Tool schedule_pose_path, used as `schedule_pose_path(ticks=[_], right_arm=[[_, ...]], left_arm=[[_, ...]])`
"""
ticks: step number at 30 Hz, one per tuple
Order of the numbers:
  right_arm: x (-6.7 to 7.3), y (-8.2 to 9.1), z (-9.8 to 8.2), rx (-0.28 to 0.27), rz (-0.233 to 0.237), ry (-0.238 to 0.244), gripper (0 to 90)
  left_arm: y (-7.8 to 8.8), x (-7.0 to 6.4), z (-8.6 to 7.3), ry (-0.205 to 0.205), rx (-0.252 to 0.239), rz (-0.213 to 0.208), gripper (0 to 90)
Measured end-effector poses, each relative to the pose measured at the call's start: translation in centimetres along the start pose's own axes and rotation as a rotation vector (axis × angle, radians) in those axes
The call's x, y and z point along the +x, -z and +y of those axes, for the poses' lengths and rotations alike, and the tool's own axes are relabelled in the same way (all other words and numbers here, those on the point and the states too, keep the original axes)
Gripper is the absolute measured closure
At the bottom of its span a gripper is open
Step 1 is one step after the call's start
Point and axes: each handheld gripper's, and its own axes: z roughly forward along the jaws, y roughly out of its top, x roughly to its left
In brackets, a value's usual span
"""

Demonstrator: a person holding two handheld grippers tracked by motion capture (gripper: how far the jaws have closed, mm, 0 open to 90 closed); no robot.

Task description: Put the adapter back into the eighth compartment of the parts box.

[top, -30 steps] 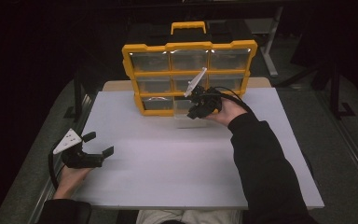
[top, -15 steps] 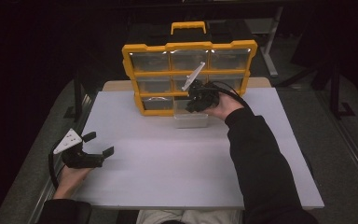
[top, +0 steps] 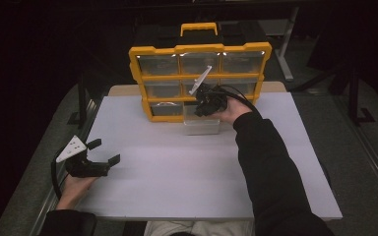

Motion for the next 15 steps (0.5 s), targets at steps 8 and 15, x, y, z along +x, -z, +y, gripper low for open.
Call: schedule_pose_path(ticks=[8, 15], right_arm=[[-0.5, -1.0, -0.1, 0.004, -0.006, -0.006, 75.2], [-0.6, -1.6, 0.0, -0.004, -0.008, -0.007, 75.2]], left_arm=[[0.0, 0.0, 0.0, 0.002, 0.0, 0.0, 0.0], [0.0, 0.0, 0.0, 0.003, 0.0, 0.0, 0.0]])
